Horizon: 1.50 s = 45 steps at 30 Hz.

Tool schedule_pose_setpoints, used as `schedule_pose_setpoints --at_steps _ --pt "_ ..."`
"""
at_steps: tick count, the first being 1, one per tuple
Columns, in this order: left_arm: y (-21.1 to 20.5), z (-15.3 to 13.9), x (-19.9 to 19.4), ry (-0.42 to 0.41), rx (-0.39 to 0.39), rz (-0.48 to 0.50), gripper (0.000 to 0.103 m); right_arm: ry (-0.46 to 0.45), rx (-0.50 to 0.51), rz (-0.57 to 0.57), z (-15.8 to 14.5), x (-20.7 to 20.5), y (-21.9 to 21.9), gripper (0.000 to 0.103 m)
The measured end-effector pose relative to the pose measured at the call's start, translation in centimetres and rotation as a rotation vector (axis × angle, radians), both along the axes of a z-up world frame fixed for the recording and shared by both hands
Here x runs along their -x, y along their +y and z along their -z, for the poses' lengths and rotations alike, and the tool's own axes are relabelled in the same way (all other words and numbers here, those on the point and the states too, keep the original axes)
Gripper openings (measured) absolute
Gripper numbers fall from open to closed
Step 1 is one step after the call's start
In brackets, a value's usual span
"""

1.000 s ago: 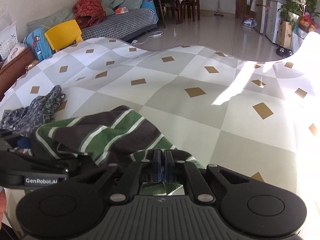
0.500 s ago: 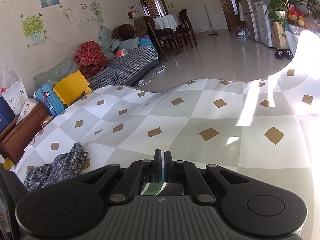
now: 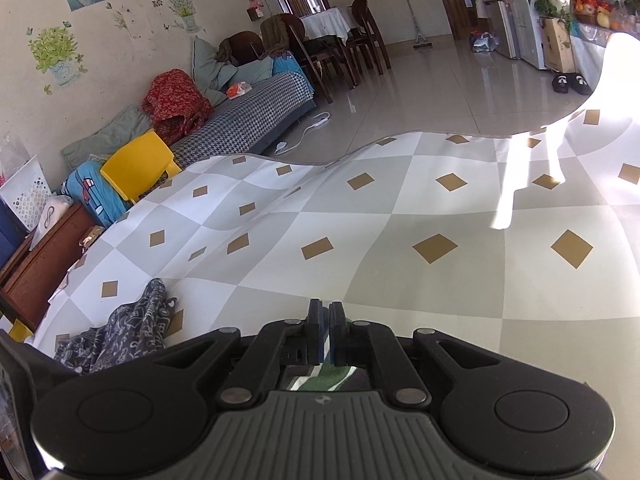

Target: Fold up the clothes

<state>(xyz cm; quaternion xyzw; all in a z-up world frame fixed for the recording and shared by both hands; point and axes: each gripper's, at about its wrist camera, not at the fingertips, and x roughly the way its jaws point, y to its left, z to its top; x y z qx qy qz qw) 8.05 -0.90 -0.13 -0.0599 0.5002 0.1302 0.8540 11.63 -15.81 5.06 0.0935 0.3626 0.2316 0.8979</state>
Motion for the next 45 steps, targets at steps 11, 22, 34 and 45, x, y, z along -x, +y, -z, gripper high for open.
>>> schedule_pose_setpoints --at_steps 11,22,34,45 --pt "2.8 0.9 0.0 0.034 0.142 -0.127 0.092 0.029 0.023 0.020 -0.3 0.6 -2.4 0.035" --pt "3.0 0.6 0.1 0.030 0.150 -0.119 0.091 0.091 0.087 -0.084 0.0 3.4 -4.1 0.039" --pt "3.1 0.3 0.2 0.024 0.147 -0.106 0.091 0.149 0.158 -0.308 4.5 5.9 0.5 0.039" --pt "3.5 0.2 0.0 0.037 0.163 -0.107 0.091 0.137 0.197 -0.389 7.5 5.9 4.9 0.040"
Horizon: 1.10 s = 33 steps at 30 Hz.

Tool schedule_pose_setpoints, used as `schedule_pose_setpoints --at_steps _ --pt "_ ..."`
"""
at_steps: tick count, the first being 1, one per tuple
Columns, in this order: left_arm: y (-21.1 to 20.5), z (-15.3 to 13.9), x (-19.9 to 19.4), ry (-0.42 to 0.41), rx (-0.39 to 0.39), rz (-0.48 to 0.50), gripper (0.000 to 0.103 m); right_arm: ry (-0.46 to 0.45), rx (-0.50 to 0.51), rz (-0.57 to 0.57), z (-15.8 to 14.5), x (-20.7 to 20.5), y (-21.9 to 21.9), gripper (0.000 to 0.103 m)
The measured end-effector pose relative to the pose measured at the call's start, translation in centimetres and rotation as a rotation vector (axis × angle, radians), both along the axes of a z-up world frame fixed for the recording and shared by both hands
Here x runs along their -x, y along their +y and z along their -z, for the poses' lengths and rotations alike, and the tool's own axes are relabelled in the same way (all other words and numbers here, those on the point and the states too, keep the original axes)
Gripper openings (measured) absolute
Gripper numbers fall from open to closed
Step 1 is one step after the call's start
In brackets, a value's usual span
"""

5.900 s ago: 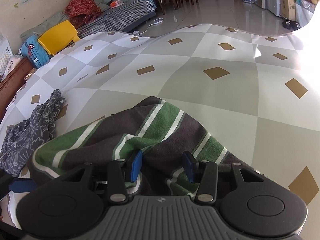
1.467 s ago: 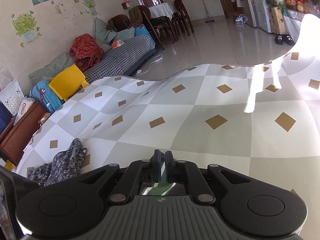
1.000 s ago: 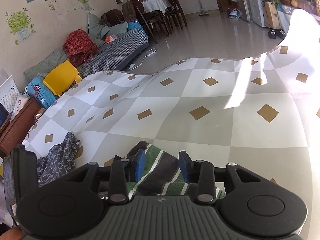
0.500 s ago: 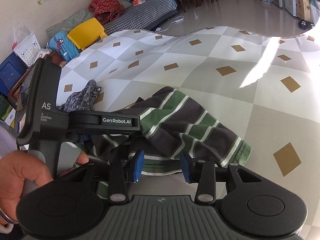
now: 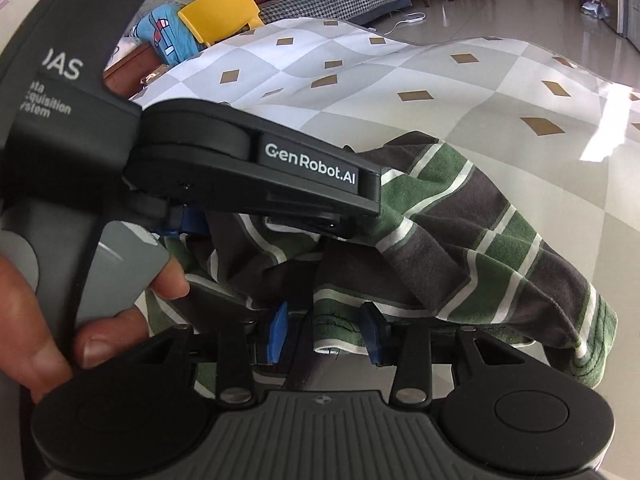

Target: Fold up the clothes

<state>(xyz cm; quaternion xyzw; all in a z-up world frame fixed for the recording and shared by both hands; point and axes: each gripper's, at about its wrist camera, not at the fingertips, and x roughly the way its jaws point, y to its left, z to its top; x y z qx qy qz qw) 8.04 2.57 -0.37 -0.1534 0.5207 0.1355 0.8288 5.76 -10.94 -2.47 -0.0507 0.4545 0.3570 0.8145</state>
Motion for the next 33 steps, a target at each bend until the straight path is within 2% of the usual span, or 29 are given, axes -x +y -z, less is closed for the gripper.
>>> schedule_pose_setpoints --at_steps 4,9,14,23,33 --pt "0.0 -0.1 0.0 -0.005 -0.018 -0.003 0.091 -0.019 0.016 0.036 0.7 -0.4 0.5 0.039" --pt "0.6 -0.4 0.2 -0.020 -0.035 -0.037 0.091 -0.049 0.028 0.056 0.3 -0.6 0.4 0.007" --pt "1.1 -1.1 0.4 -0.046 -0.064 -0.057 0.092 -0.105 0.012 0.085 -1.3 -0.7 -0.9 0.005" --pt "1.5 -2.5 0.9 -0.100 -0.084 -0.073 0.092 -0.208 -0.063 0.230 -5.9 -0.6 -5.6 0.004" --pt "2.5 -3.2 1.9 -0.104 -0.109 -0.122 0.091 -0.293 -0.090 0.396 -10.2 -0.2 -11.2 0.004"
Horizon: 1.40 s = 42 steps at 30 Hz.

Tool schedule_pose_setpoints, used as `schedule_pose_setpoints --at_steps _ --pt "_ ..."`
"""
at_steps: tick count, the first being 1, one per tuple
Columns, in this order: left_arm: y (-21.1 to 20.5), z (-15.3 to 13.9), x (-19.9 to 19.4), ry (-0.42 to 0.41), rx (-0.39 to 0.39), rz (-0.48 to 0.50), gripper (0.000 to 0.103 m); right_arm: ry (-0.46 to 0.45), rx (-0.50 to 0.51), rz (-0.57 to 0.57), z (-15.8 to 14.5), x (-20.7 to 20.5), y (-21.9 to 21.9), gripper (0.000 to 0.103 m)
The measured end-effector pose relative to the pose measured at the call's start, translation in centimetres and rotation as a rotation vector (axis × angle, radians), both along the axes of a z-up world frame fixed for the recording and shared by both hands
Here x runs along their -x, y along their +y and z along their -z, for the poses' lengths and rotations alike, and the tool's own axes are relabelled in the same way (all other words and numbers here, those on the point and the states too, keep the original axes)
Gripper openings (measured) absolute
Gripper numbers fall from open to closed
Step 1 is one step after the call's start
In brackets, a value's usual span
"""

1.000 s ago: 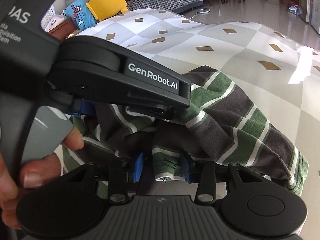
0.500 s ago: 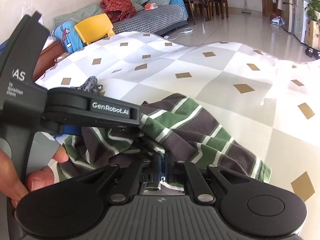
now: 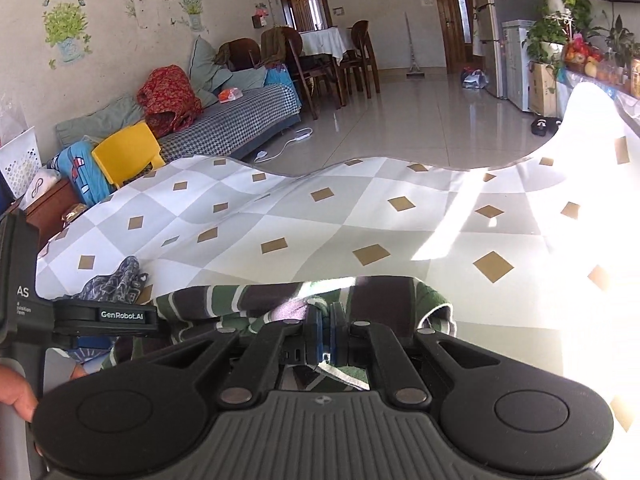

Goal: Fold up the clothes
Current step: 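Grasp a striped cloth edge with the right tool and lift it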

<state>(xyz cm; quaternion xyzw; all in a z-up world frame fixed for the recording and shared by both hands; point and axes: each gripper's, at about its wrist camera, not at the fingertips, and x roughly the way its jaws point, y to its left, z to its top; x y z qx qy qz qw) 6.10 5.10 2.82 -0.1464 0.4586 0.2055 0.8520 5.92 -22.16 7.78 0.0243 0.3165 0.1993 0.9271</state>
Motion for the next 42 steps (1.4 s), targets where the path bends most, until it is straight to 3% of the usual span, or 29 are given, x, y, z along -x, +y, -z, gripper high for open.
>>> schedule_pose_setpoints --at_steps 9,17,25,42 --pt "-0.4 1.2 1.7 0.031 0.026 0.021 0.091 0.044 0.027 0.146 0.2 -0.4 -4.4 0.009" --pt "-3.1 2.5 3.0 0.047 0.012 0.094 0.092 0.019 0.008 0.125 -0.2 0.4 -5.2 0.026" --pt "-6.5 5.6 3.9 0.127 -0.059 0.206 0.093 0.118 -0.022 0.105 2.0 -1.0 -4.3 0.032" --pt "-10.1 6.8 7.9 0.146 0.002 0.286 0.102 0.237 -0.054 0.104 5.0 -3.4 -2.2 0.040"
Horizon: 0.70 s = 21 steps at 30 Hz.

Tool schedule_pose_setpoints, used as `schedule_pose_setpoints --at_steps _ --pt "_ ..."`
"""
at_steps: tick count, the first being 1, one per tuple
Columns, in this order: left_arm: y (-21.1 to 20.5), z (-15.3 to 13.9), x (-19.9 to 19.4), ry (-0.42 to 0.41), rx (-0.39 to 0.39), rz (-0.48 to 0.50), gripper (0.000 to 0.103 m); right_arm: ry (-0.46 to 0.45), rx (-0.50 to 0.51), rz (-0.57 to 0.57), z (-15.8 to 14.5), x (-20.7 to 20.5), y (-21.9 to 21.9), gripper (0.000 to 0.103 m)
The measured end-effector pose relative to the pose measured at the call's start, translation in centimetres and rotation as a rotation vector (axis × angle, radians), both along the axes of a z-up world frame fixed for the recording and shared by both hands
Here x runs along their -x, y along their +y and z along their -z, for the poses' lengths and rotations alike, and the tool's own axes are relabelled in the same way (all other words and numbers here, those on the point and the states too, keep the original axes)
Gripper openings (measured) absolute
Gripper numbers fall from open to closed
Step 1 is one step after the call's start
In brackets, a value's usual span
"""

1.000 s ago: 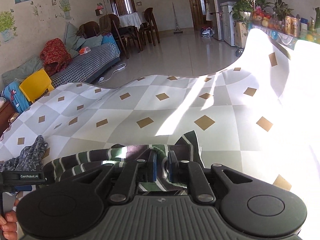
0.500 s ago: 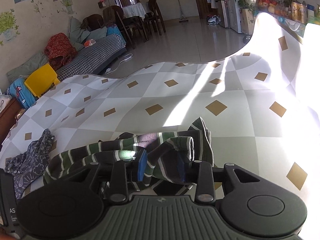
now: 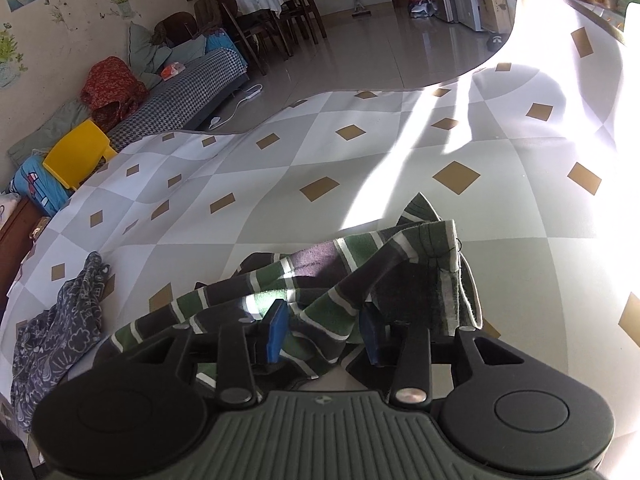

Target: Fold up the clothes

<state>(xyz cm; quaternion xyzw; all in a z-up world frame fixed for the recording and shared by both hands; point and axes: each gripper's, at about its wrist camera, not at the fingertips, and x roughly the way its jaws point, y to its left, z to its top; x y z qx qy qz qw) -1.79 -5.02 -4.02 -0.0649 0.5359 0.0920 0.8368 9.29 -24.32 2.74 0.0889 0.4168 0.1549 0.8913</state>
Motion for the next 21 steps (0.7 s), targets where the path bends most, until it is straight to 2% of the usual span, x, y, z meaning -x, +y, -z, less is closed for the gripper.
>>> schedule_pose_setpoints --at_steps 3,11,14,21 --pt "-1.1 0.0 1.1 0.006 0.007 0.042 0.102 0.006 0.004 0.008 0.1 0.0 0.0 0.040" --pt "-5.1 0.1 4.1 0.024 0.011 0.232 0.102 0.033 -0.018 0.077 0.4 -0.3 -1.8 0.041" --pt "-6.1 -0.1 4.7 0.005 0.044 0.294 0.102 0.050 -0.023 0.090 0.7 -0.3 -2.1 0.041" --pt "-5.4 -1.2 4.9 -0.037 0.053 0.257 0.102 0.056 -0.005 0.093 1.0 -0.7 -2.4 0.041"
